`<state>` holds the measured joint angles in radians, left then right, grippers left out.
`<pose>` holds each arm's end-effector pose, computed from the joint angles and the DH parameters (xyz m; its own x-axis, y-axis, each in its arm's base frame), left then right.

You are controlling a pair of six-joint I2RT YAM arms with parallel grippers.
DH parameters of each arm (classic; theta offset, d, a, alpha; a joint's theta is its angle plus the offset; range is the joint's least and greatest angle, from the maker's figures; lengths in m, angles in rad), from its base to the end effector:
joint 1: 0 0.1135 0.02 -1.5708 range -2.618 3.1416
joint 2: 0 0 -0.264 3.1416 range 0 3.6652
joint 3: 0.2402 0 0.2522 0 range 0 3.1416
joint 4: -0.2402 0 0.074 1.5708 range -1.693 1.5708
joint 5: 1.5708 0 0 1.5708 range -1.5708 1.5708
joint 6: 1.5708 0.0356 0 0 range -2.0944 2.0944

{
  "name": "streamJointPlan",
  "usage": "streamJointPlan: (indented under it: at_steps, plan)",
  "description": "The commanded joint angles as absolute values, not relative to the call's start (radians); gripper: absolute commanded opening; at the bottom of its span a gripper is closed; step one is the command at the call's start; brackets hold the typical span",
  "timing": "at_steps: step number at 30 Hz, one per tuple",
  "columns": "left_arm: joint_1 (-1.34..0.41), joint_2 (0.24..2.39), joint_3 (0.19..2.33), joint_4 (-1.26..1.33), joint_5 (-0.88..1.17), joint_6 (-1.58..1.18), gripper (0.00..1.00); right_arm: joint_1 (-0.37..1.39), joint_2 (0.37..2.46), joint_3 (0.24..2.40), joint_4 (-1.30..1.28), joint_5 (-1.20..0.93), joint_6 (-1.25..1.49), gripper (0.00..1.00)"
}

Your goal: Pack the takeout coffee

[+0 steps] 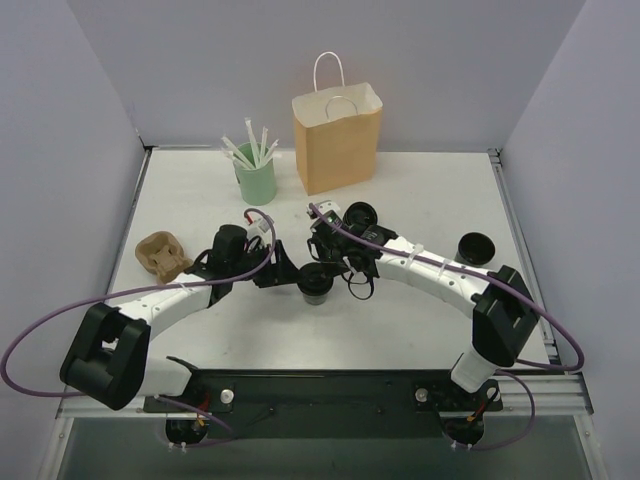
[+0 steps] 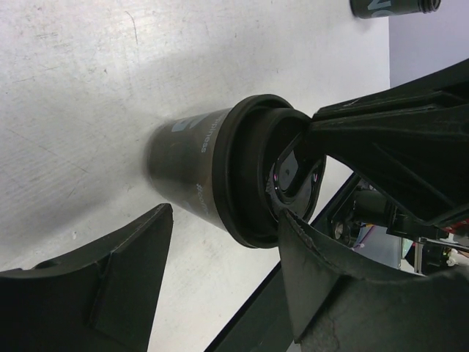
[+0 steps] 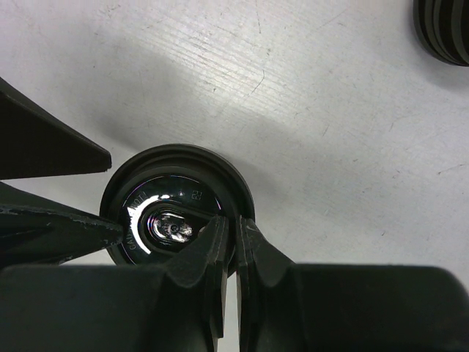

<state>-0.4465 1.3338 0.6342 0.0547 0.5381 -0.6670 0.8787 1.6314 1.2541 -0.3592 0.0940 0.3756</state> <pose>0.2335 -0.1320 0.1954 -0.8839 -0.1658 -0.4373 0.2462 0.6301 -0.7364 0.2367 0.2803 0.2690 -0.6637 -0.2284 -0.7123 -0.5145 0.8306 0.2131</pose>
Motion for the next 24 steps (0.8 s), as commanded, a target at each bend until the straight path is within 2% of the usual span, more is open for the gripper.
streamJointPlan:
  at_steps: [1,9,14,24]
  plan:
    - [-0.469,1.344,0.594,0.14,0.52,-0.681,0.66,0.877,1.618,1.192,-0.354,0.084,0.39,0.02]
    - [-0.548,1.287,0.552,0.046,0.33,-0.664,0.55,0.868,1.597,1.094,-0.288,0.063,0.423,0.02]
    - [-0.569,1.284,0.499,0.067,0.285,-0.699,0.49,0.864,1.608,1.052,-0.256,0.049,0.433,0.02]
    - [-0.647,1.224,0.459,0.023,0.221,-0.759,0.47,0.836,1.615,1.048,-0.195,-0.06,0.305,0.02]
